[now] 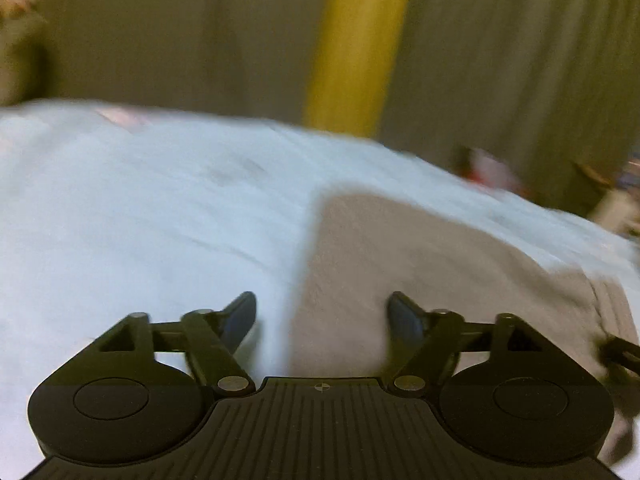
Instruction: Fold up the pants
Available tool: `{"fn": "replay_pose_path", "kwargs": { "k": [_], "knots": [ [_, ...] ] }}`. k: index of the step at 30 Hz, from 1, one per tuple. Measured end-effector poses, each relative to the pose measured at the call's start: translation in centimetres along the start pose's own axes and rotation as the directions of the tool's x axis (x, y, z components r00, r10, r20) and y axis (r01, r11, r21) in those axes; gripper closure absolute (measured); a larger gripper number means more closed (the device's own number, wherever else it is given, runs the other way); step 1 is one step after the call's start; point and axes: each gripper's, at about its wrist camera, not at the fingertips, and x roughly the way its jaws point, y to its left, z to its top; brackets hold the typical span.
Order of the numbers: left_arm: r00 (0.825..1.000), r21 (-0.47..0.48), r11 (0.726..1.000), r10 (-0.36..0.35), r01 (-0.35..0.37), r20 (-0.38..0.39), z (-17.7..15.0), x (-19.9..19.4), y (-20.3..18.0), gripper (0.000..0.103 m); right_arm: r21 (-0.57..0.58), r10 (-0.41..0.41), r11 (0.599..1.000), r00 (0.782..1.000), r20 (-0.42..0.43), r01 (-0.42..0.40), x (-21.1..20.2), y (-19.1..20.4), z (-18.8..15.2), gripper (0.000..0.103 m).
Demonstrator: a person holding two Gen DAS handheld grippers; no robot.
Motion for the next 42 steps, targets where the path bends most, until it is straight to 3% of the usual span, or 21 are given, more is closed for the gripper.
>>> {"fn": "replay_pose_path", "kwargs": {
  "k": [2,4,5,8,10,11,12,13,15,16,17,18,21,22,25,28,31,37,39,40,42],
  "knots": [
    [0.994,-0.002,0.996,0.093,-0.093,0.065,0.2,-1.3,0.3,0.012,0.0,-0.05,0.999,0.997,0.065,0.05,-1.4,-0.2,-0.3,0.013],
    [0.995,-0.011,0.999,0.054,-0.053,0.086,0.1,-2.2,0.5,0.011,-0.011,-0.074,0.997,0.99,0.117,0.076,-3.0,0.1,-0.5,0.013],
    [0.997,-0.018,1.0,0.005,-0.003,0.073,0.0,-2.5,0.6,0.011,-0.021,-0.037,0.999,0.991,0.128,0.04,-3.7,0.4,-0.6,0.013],
    [0.987,-0.055,0.986,-0.156,0.158,0.028,-0.5,-2.9,0.3,0.011,-0.028,0.183,0.983,0.978,0.096,-0.181,-5.1,1.8,-1.5,0.016],
    [0.957,-0.058,0.955,-0.291,0.29,-0.004,-1.5,-3.2,0.0,0.013,0.001,0.293,0.956,0.955,0.055,-0.293,-5.4,2.4,-2.6,0.036],
    [0.938,-0.054,0.937,-0.346,0.345,-0.023,-2.1,-3.4,-0.2,0.013,0.014,0.311,0.95,0.95,0.027,-0.311,-5.2,2.4,-3.2,0.039],
    [0.914,-0.047,0.915,-0.403,0.401,-0.05,-2.9,-3.4,-0.2,0.014,0.016,0.294,0.956,0.956,-0.006,-0.294,-4.7,2.4,-3.8,0.043],
    [0.906,-0.036,0.909,-0.418,0.416,-0.07,-3.4,-3.3,-0.3,0.015,-0.001,0.235,0.972,0.971,-0.046,-0.236,-3.9,2.2,-4.4,0.053],
    [0.934,0.041,0.938,-0.339,0.345,-0.116,-4.4,-2.7,-1.0,0.025,-0.086,0.166,0.982,0.985,-0.048,-0.17,-2.9,1.7,-5.7,0.072],
    [0.952,0.081,0.954,-0.276,0.288,-0.131,-4.9,-2.1,-1.3,0.037,-0.139,0.148,0.979,0.989,-0.019,-0.149,-3.0,1.7,-6.2,0.079],
    [0.964,0.106,0.964,-0.229,0.244,-0.139,-5.1,-1.2,-1.5,0.045,-0.152,0.153,0.976,0.988,-0.014,-0.153,-3.2,1.6,-6.3,0.079],
    [0.973,0.125,0.971,-0.184,0.201,-0.14,-5.6,-0.5,-1.6,0.044,-0.14,0.159,0.977,0.987,-0.016,-0.159,-3.4,1.8,-6.4,0.079],
    [0.982,0.112,0.978,-0.166,0.176,-0.094,-6.2,-1.2,-1.1,0.046,-0.062,0.199,0.978,0.98,-0.019,-0.2,-3.4,0.7,-5.8,0.079],
    [0.991,0.119,0.984,-0.128,0.133,-0.049,-6.3,-2.2,-0.9,0.048,-0.032,0.215,0.976,0.976,-0.013,-0.216,-3.3,-0.1,-5.9,0.079],
    [0.997,0.181,0.982,-0.057,0.046,0.056,-7.6,-5.9,0.0,0.032,0.023,0.249,0.968,0.969,0.005,-0.249,-3.4,-1.2,-6.3,0.079],
    [0.996,0.252,0.964,-0.092,0.086,0.014,-10.1,-8.3,0.4,0.024,0.034,0.25,0.967,0.968,0.02,-0.251,-3.3,-1.0,-6.2,0.078],
    [0.992,0.326,0.939,-0.125,0.11,0.026,-11.2,-9.9,-0.8,0.015,0.027,0.249,0.968,0.968,0.033,-0.249,-2.8,-0.8,-6.2,0.076],
    [0.979,0.336,0.924,-0.201,0.185,0.013,-11.6,-9.7,-2.3,0.011,0.033,0.237,0.971,0.971,0.026,-0.238,-3.1,-0.6,-6.1,0.075],
    [0.992,0.338,0.933,-0.115,0.124,-0.048,-11.6,-7.2,-2.7,0.01,0.038,0.237,0.971,0.971,0.024,-0.238,-3.3,-0.7,-6.0,0.075],
    [0.995,0.357,0.932,-0.034,0.065,-0.093,-12.0,-5.7,-2.9,0.009,0.034,0.234,0.972,0.972,0.019,-0.234,-3.4,-0.6,-5.9,0.075],
    [0.99,0.346,0.937,0.002,0.048,-0.144,-12.2,-4.2,-2.7,0.003,0.046,0.23,0.972,0.973,0.016,-0.231,-4.0,-0.6,-5.6,0.073]
  ]
}}
